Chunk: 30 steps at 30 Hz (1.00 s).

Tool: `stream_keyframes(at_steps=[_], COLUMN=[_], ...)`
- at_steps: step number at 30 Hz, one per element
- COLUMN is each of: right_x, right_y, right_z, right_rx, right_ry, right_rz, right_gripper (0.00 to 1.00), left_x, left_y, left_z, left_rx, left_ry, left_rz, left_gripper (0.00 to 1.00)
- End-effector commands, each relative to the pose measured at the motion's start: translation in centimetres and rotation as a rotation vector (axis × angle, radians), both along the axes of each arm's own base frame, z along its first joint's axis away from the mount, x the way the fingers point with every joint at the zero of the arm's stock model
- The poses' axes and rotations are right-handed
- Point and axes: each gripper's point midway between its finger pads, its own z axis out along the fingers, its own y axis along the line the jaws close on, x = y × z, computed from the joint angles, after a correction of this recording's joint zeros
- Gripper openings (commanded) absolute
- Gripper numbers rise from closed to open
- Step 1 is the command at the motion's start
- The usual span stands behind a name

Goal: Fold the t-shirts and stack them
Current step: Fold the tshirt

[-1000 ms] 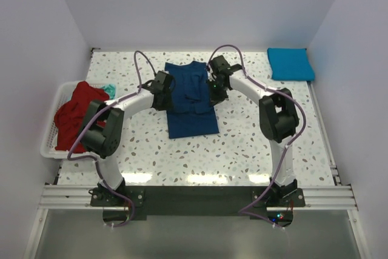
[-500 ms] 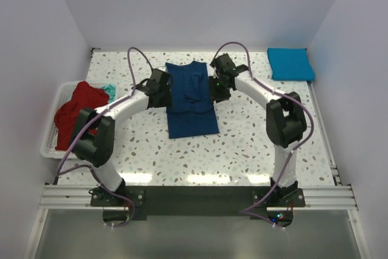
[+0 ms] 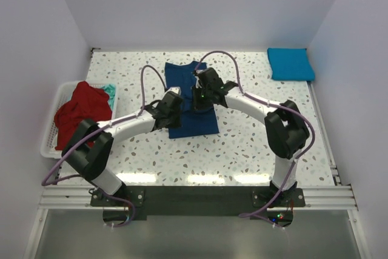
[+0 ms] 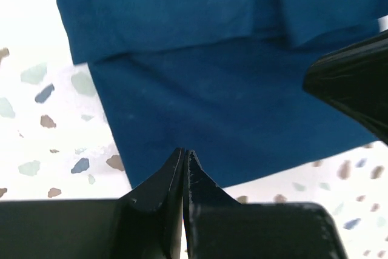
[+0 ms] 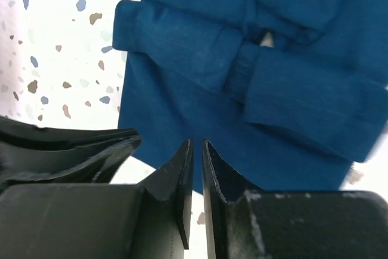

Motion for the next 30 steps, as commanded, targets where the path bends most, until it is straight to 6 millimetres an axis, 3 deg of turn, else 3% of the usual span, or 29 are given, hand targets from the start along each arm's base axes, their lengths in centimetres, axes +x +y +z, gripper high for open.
stream_keyframes(at_steps=[1, 6, 12, 15, 17, 18, 19, 21, 22, 24, 25, 28, 29, 30], right_x=[0.6, 0.5, 2.4, 4.9, 7.6, 8.6, 10.8, 12.7, 14.4, 15.3, 15.9, 14.4, 13.7, 12.0], right_y=[2.1, 3.3, 3.4, 2.8, 2.4, 2.1, 2.0, 1.9, 2.0, 1.9, 1.9, 1.9, 2.0, 1.9], right_z=[-1.0, -3.5, -5.5, -5.8, -5.0, -5.8, -4.2, -3.3, -1.8, -0.6, 1.4, 2.4, 3.8, 2.8], right_rx=[0.076, 0.092, 0.056, 0.043, 0.056, 0.046, 0.067, 0.078, 0.096, 0.092, 0.109, 0.131, 0.156, 0.166], right_ry=[-0.001, 0.022, -0.003, -0.037, -0.079, -0.08, -0.122, -0.16, -0.198, -0.222, -0.254, -0.241, -0.253, -0.208], right_rz=[-0.01, 0.0, -0.017, -0.046, -0.075, -0.081, -0.101, -0.109, -0.119, -0.116, -0.115, -0.062, -0.043, -0.006], right_gripper=[0.13, 0.12, 0.12, 0.13, 0.15, 0.15, 0.16, 0.19, 0.2, 0.23, 0.24, 0.28, 0.29, 0.31], left_x=[0.5, -1.2, -3.9, -5.2, -5.9, -6.2, -6.4, -6.8, -7.0, -7.1, -7.3, -7.2, -7.1, -7.1], left_y=[-0.9, -0.5, 1.3, 2.4, 3.0, 3.2, 3.3, 3.6, 3.8, 4.0, 4.2, 4.3, 4.3, 4.2], left_z=[-0.9, -4.3, -6.8, -7.4, -7.4, -7.4, -7.4, -7.1, -7.1, -6.9, -7.0, -6.5, -6.1, -5.9], left_rx=[-0.05, -0.008, 0.05, 0.072, 0.079, 0.08, 0.083, 0.085, 0.089, 0.092, 0.099, 0.095, 0.087, 0.08], left_ry=[-0.024, 0.043, 0.126, 0.152, 0.163, 0.167, 0.171, 0.167, 0.171, 0.169, 0.174, 0.159, 0.151, 0.15], left_rz=[0.015, -0.006, -0.007, 0.0, 0.002, 0.002, 0.0, -0.006, -0.006, -0.006, -0.004, 0.008, 0.011, 0.018], left_gripper=[0.06, 0.05, 0.04, 0.03, 0.03, 0.03, 0.03, 0.03, 0.03, 0.03, 0.03, 0.03, 0.03, 0.03])
